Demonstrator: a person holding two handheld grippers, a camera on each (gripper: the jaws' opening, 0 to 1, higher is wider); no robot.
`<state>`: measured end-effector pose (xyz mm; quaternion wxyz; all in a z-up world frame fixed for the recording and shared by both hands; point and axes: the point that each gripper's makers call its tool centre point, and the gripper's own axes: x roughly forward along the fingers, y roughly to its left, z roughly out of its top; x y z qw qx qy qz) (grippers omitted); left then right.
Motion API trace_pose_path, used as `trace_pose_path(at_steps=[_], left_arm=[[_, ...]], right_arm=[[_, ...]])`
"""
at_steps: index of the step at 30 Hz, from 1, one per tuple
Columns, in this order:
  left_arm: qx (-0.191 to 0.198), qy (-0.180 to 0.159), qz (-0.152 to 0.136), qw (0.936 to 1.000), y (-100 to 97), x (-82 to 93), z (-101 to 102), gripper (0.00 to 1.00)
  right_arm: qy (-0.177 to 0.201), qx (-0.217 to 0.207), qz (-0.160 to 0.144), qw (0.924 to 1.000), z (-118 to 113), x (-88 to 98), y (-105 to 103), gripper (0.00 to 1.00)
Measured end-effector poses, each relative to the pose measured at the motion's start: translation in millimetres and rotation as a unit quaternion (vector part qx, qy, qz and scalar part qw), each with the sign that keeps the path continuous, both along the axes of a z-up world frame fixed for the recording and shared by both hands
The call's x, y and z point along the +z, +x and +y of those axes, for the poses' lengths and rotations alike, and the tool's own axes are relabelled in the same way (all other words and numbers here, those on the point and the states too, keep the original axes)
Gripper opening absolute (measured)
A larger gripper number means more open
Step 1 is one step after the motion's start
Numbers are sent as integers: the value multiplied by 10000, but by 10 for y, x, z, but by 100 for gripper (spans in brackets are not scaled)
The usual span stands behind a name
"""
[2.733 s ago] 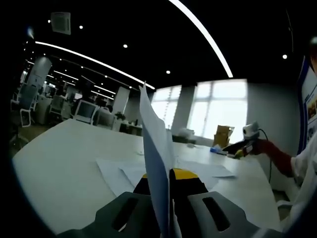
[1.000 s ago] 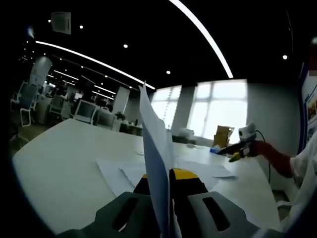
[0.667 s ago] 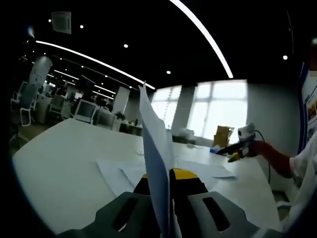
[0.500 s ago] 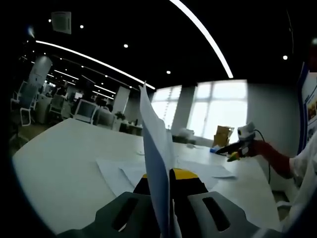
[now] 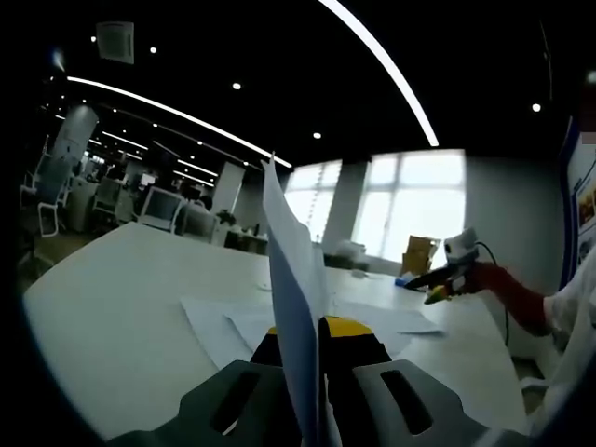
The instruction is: Organize the stack of printing papers by aligning and flattening the scattered papers on the table
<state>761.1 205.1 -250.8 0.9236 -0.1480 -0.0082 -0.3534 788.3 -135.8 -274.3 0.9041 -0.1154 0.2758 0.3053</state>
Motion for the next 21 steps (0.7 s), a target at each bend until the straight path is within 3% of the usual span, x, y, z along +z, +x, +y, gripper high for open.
trace_pose_path(at_steps=[21], left_arm=[[1, 3, -9, 10000, -8, 3, -8, 6]], right_arm=[[-42, 16, 105, 9999, 83, -104, 83, 86]])
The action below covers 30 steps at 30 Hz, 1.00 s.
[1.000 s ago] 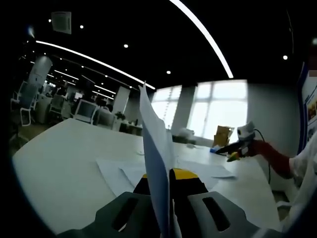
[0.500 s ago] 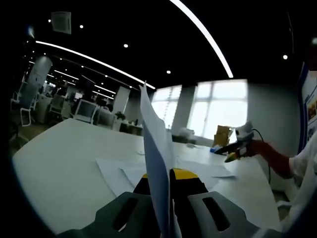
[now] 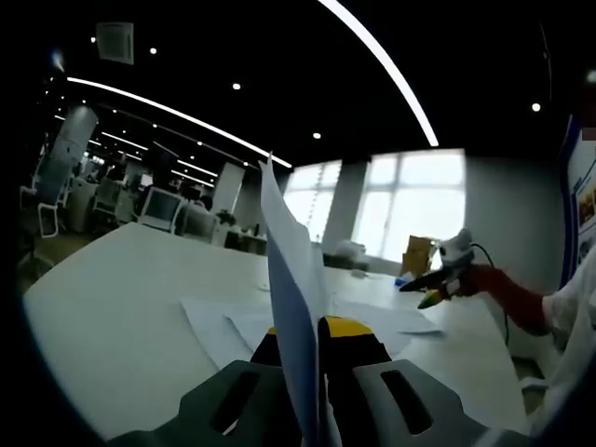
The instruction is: Organize the stack of printing papers by aligning and flattening the scattered papers on the table
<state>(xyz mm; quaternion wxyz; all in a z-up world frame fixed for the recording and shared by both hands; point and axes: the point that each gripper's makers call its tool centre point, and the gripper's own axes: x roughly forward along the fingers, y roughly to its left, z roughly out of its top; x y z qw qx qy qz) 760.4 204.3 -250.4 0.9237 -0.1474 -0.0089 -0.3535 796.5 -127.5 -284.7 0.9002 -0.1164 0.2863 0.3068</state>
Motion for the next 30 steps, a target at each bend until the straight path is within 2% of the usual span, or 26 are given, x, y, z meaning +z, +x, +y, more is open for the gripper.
trace_pose_path(at_steps=[22, 30], left_arm=[[-69, -40, -85, 9999, -54, 53, -40, 6], [-38, -38, -17, 10000, -31, 10, -30, 6]], right_arm=[[-72, -87, 144, 9998, 18, -100, 65, 86], [10, 6, 102, 9999, 89, -50, 60, 86]])
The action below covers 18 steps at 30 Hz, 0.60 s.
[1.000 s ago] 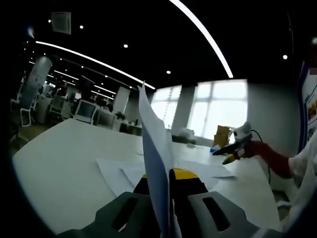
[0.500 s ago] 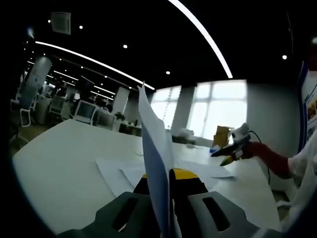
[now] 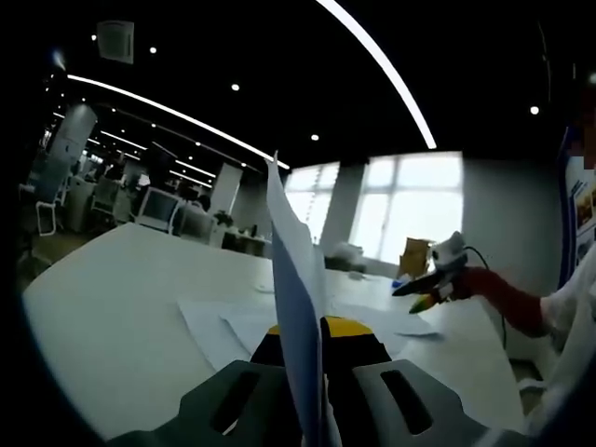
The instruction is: Organize the stack of printing papers by aligning and flattening the scattered papers on the table
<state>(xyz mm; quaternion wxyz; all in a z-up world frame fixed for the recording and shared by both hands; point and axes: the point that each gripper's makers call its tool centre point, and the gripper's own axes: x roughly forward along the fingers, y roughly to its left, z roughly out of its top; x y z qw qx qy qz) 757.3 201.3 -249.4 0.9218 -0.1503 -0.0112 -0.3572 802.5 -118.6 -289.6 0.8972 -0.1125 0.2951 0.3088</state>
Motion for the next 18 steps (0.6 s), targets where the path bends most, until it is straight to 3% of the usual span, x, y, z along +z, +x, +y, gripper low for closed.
trace_pose_path(at_steps=[18], left_arm=[[-25, -49, 22, 10000, 19, -4, 2, 6]], right_arm=[[48, 46, 85, 9999, 114, -116, 134, 85]])
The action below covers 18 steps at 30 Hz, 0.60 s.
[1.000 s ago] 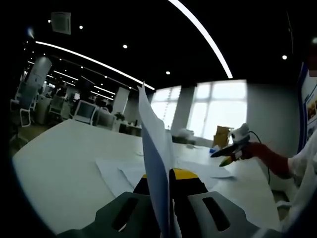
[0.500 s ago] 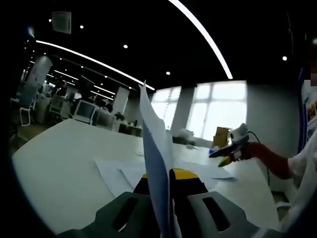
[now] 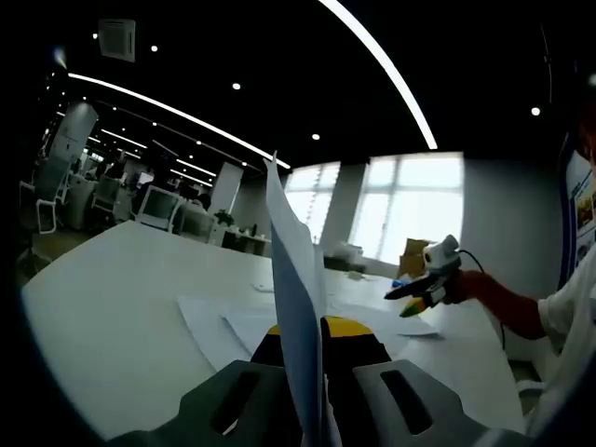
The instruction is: Organize the stack of printing papers by aligning and flattening the scattered papers on the table
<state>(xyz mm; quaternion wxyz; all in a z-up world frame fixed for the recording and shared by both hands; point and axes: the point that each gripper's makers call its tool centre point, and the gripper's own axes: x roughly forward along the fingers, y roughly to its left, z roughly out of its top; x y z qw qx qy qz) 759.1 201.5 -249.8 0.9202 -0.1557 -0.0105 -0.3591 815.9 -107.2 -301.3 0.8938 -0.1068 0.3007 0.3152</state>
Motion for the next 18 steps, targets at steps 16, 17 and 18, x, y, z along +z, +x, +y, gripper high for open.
trace_pose_path(at_steps=[16, 17, 18], left_arm=[[0, 4, 17, 10000, 11, -15, 2, 6], [-1, 5, 14, 10000, 9, -13, 2, 6], [-3, 7, 13, 10000, 7, -13, 2, 6]], right_arm=[[-25, 31, 246, 9997, 144, -218, 119, 84], [-28, 31, 263, 9996, 149, -229, 115, 84], [-31, 32, 275, 9996, 150, -235, 116, 84]])
